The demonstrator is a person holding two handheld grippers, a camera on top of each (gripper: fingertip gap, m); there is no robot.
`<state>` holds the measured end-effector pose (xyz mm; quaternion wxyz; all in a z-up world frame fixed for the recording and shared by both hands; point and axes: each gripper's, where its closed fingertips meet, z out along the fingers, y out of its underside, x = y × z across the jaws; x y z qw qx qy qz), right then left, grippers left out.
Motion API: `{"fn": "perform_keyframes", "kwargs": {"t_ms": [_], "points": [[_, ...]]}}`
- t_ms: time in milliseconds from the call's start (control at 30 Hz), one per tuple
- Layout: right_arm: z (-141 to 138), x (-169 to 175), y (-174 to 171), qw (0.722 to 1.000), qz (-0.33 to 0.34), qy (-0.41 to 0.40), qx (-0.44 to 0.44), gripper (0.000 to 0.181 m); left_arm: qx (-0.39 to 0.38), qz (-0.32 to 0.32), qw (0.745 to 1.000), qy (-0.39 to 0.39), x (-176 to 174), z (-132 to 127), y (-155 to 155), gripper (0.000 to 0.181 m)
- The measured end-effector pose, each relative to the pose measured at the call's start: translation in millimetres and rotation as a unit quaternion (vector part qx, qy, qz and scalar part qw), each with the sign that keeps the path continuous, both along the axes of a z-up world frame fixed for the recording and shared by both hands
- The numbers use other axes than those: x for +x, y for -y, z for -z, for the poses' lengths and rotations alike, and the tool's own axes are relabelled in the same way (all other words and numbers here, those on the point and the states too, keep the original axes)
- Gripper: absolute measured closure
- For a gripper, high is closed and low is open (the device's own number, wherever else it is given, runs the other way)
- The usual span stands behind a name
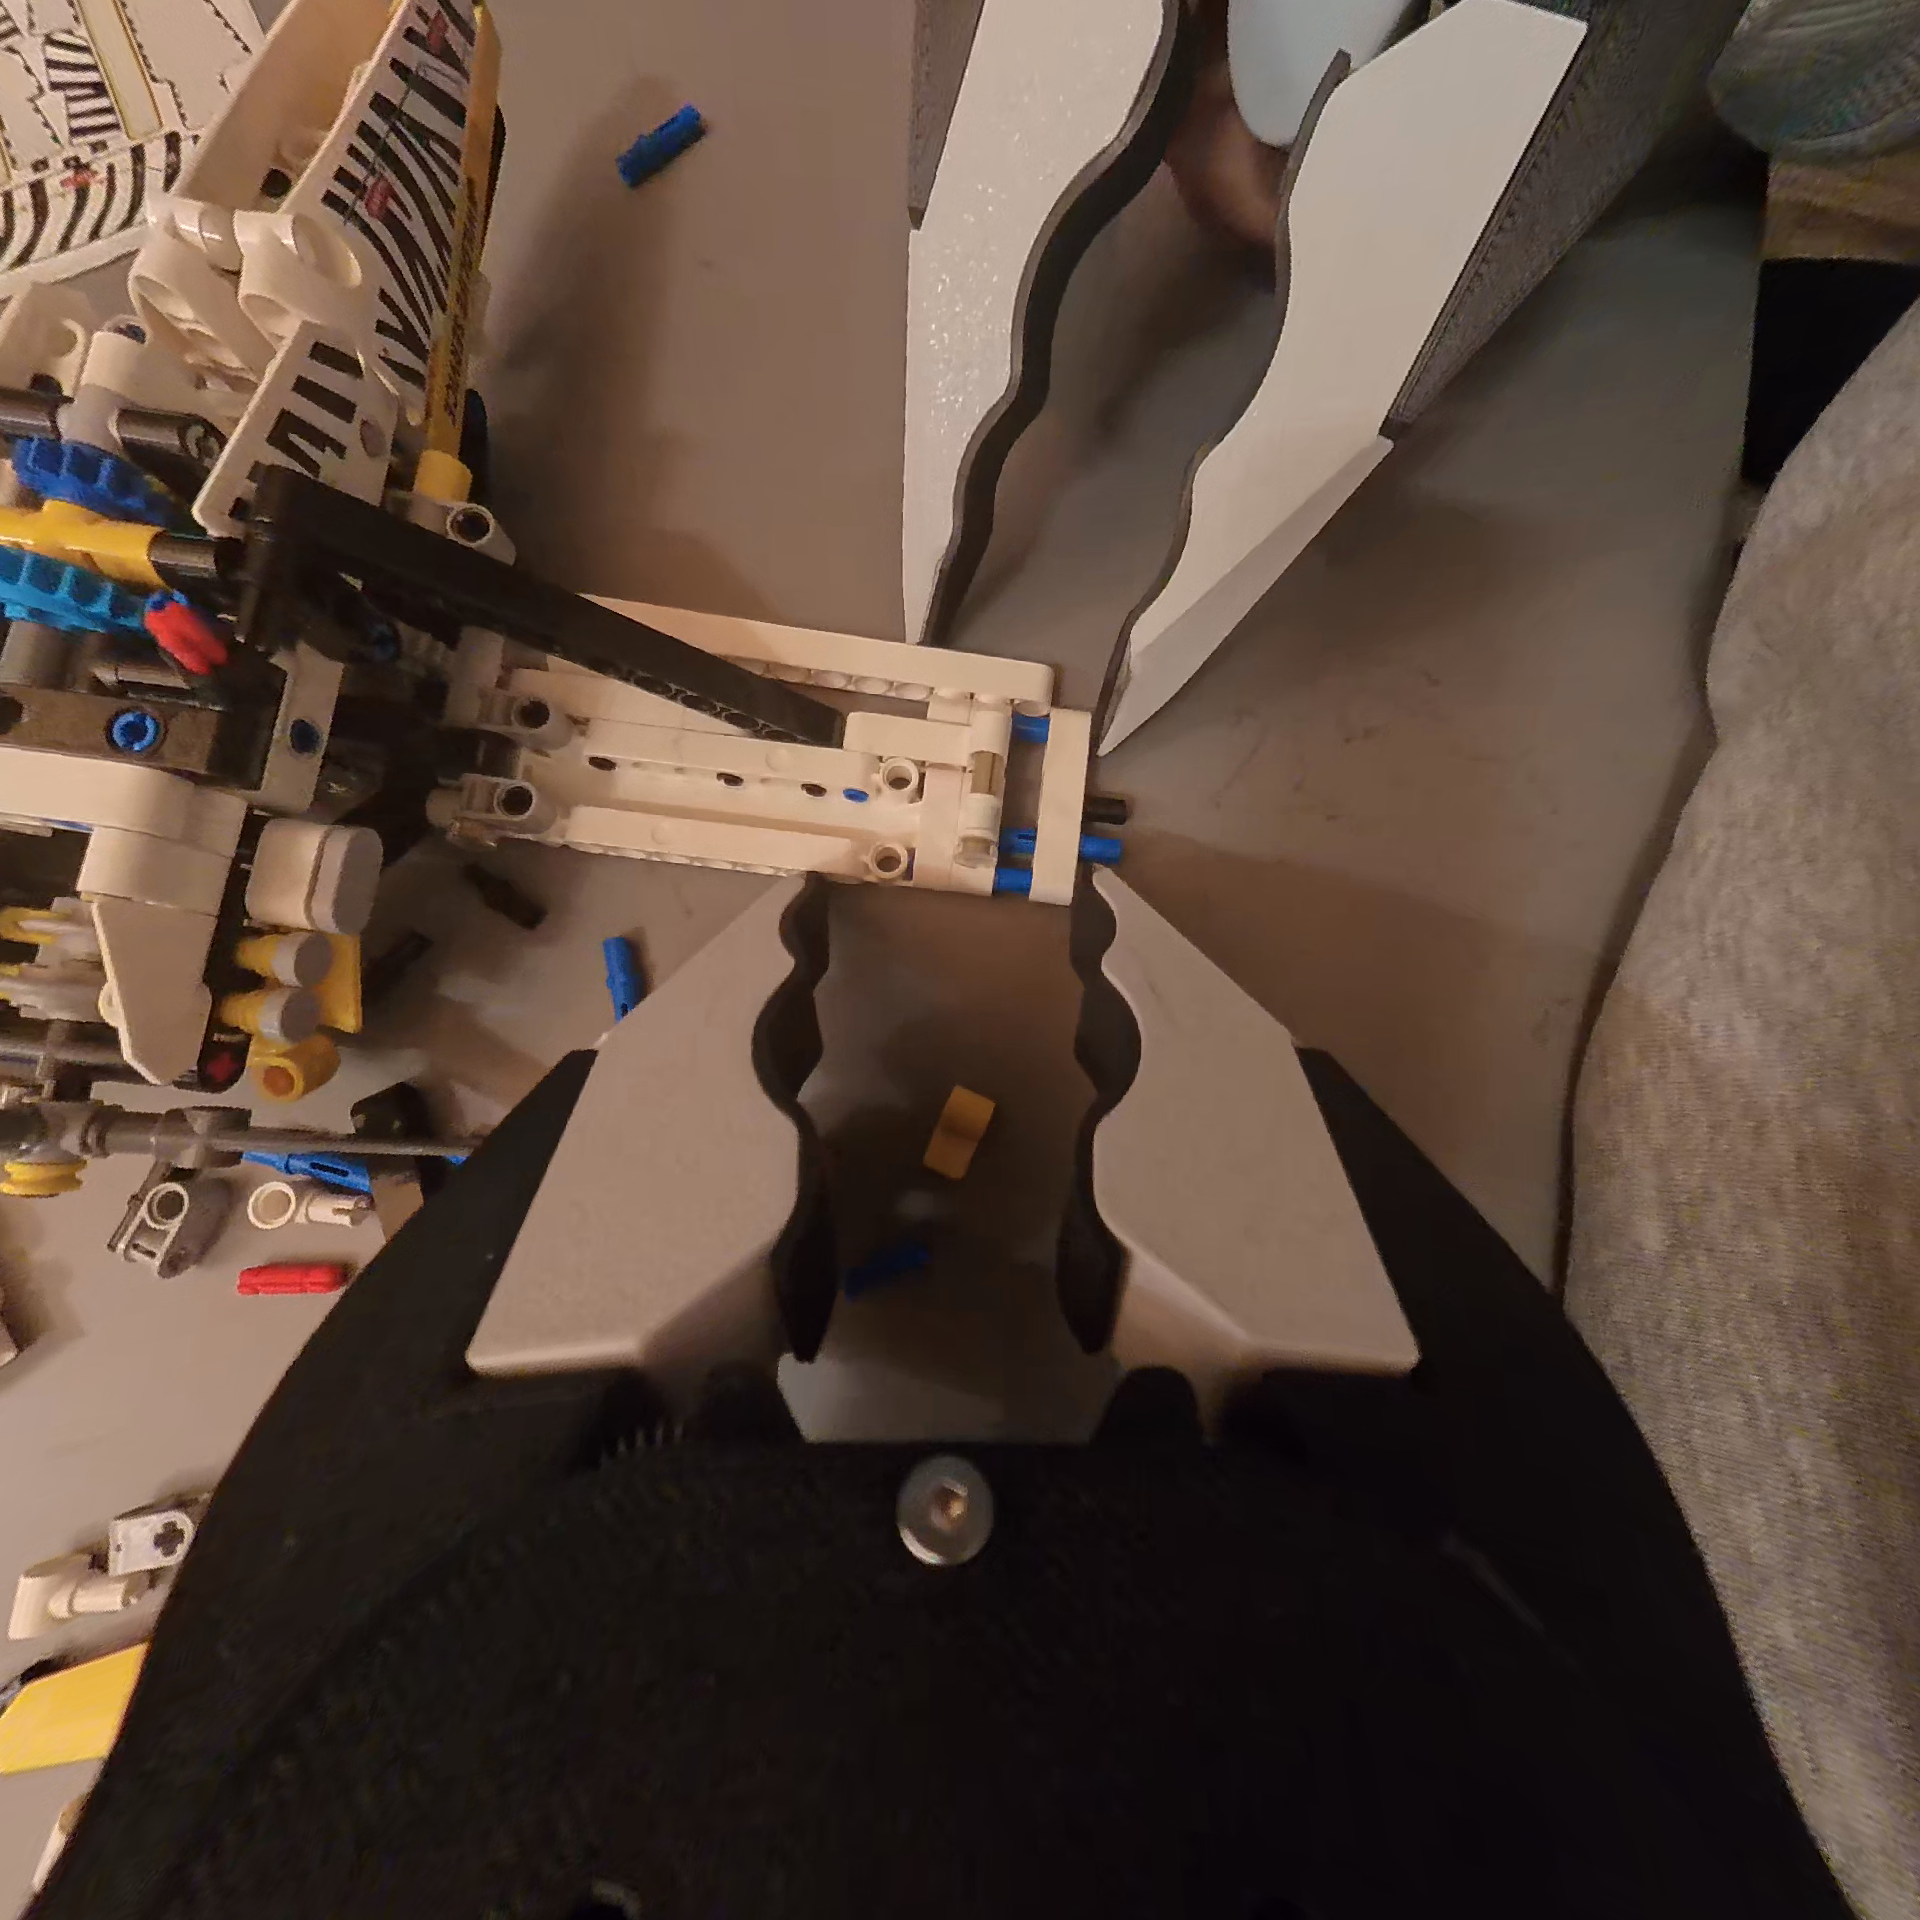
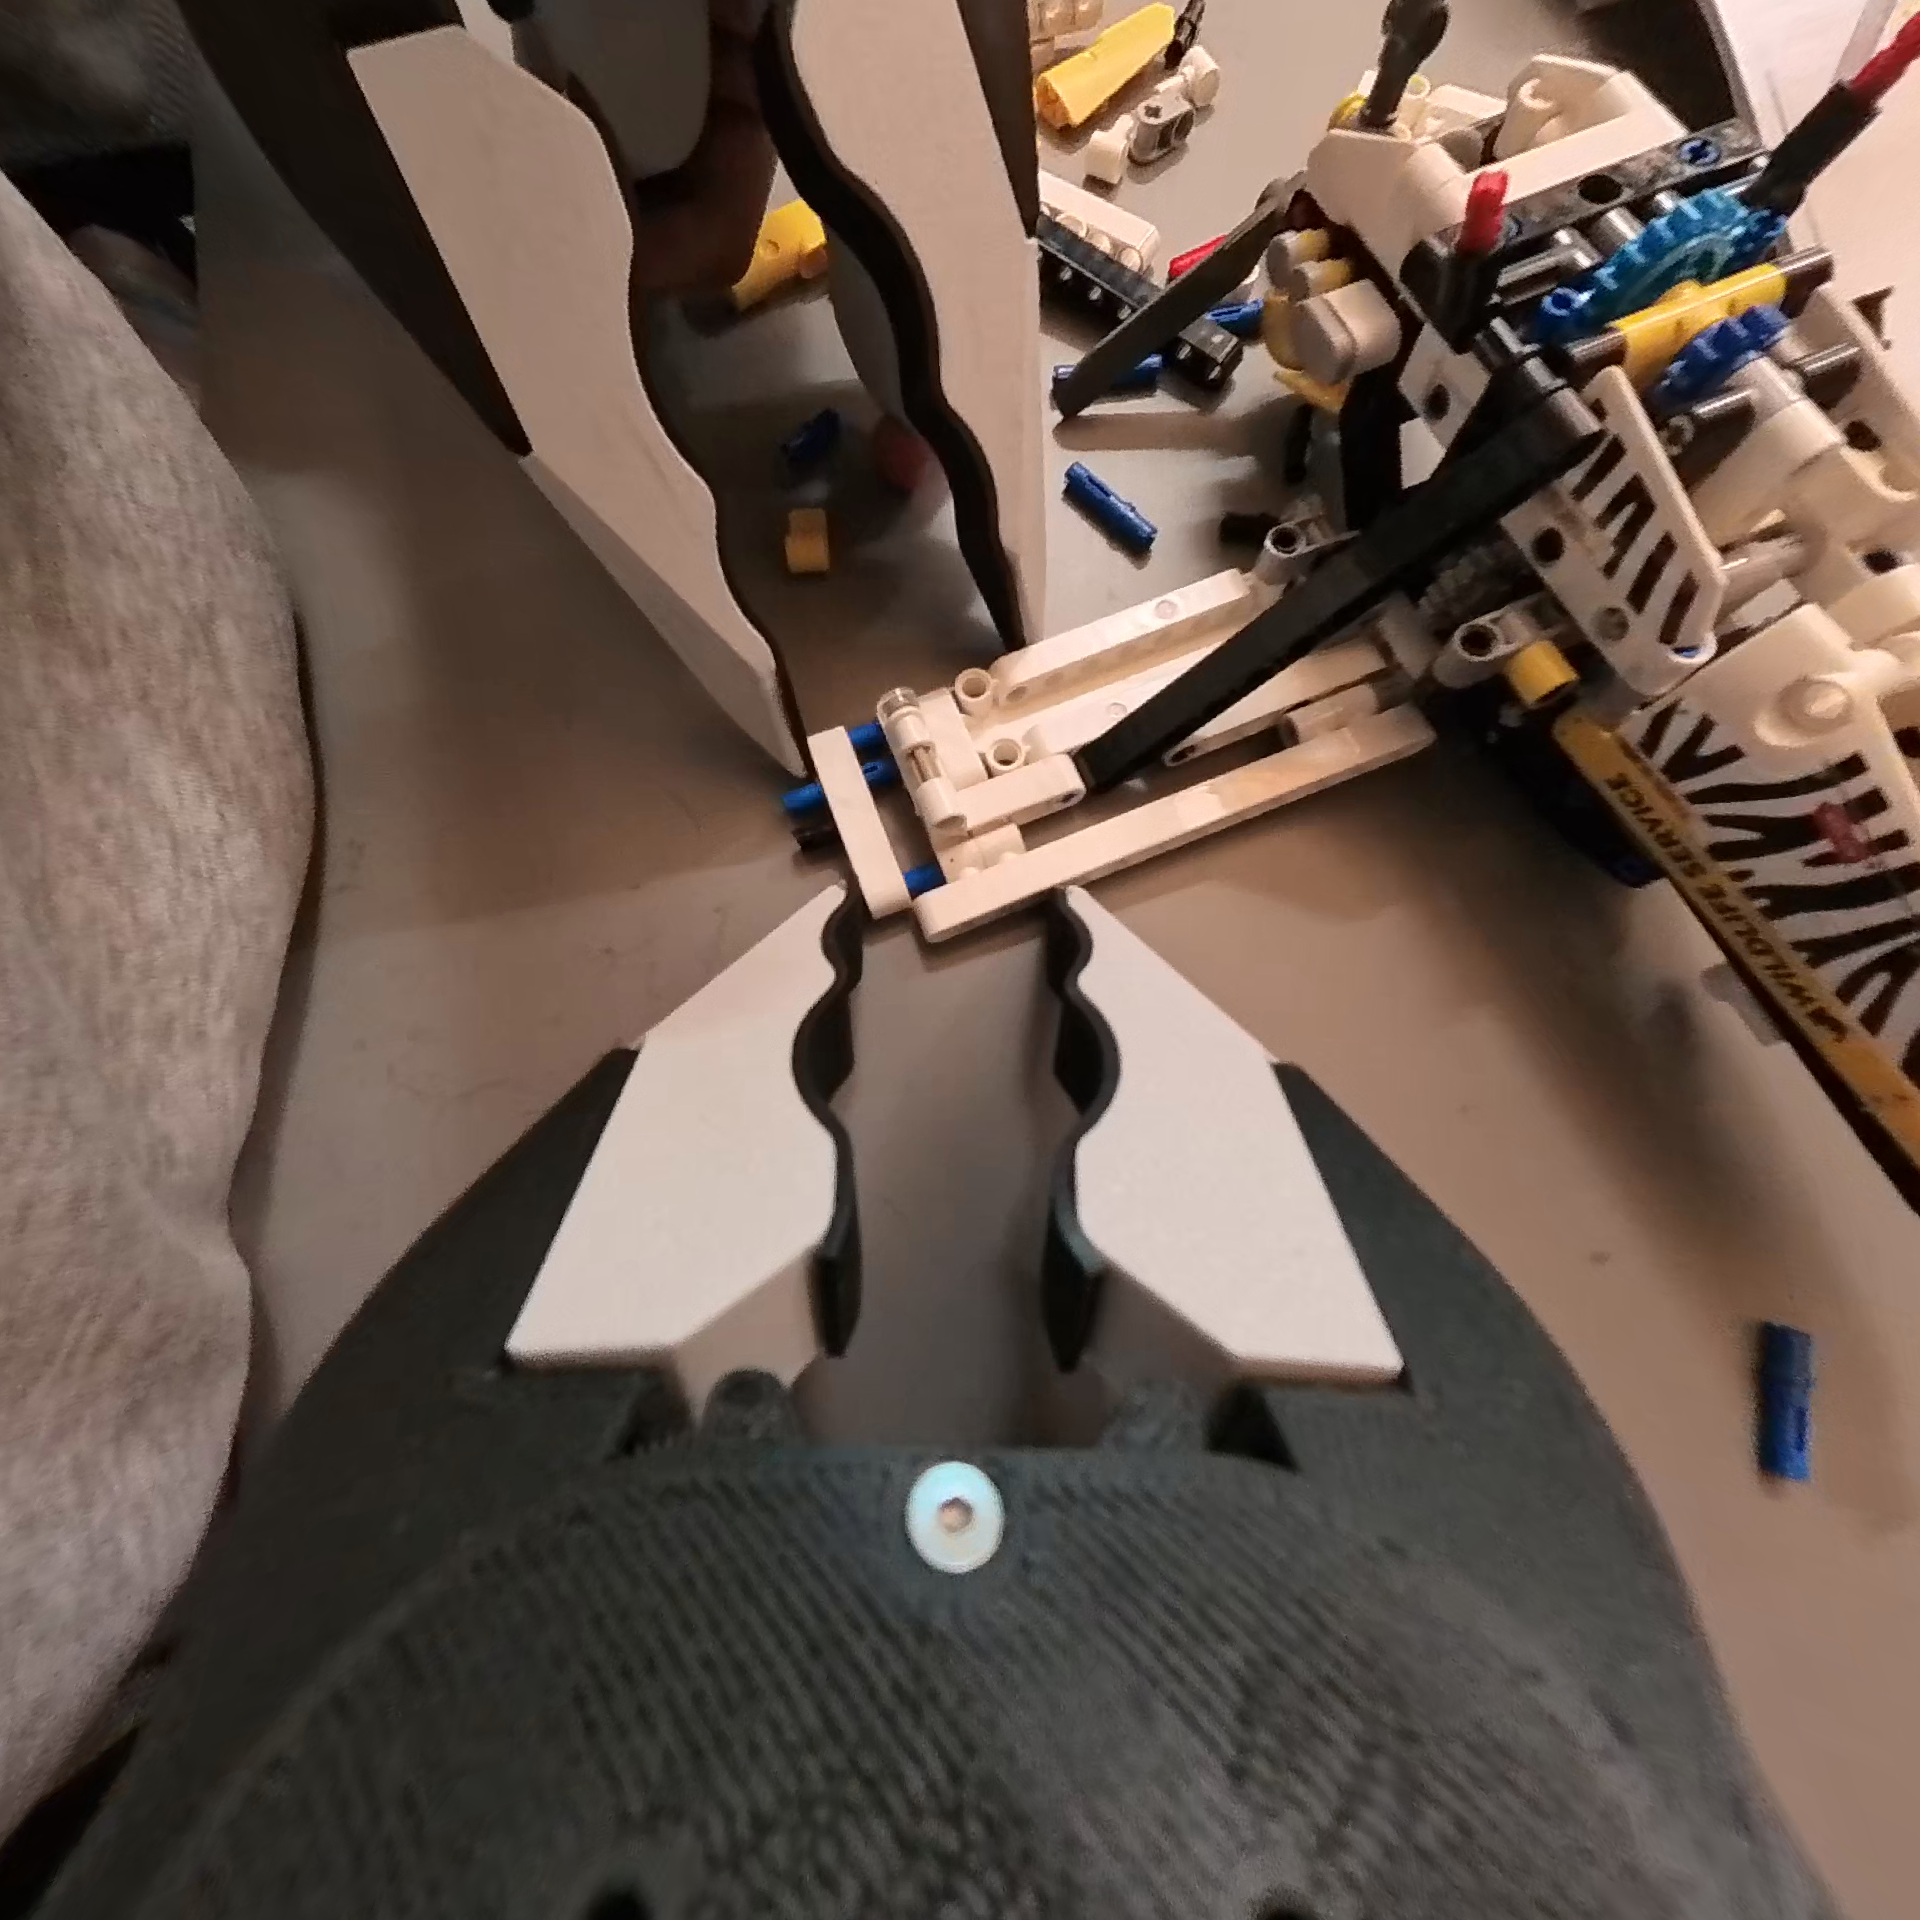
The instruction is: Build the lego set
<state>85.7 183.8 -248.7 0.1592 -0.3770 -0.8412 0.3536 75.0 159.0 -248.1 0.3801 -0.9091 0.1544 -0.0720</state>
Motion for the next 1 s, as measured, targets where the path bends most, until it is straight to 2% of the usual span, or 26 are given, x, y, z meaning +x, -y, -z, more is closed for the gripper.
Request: {"fn": "perform_keyframes", "kwargs": {"t_ms": [1000], "points": [[1.1,0.0,0.6,0.999,-0.027,0.003,0.018,0.149,0.009,0.023,0.999,-0.034,-3.6,1.7,0.4,0.134]]}}
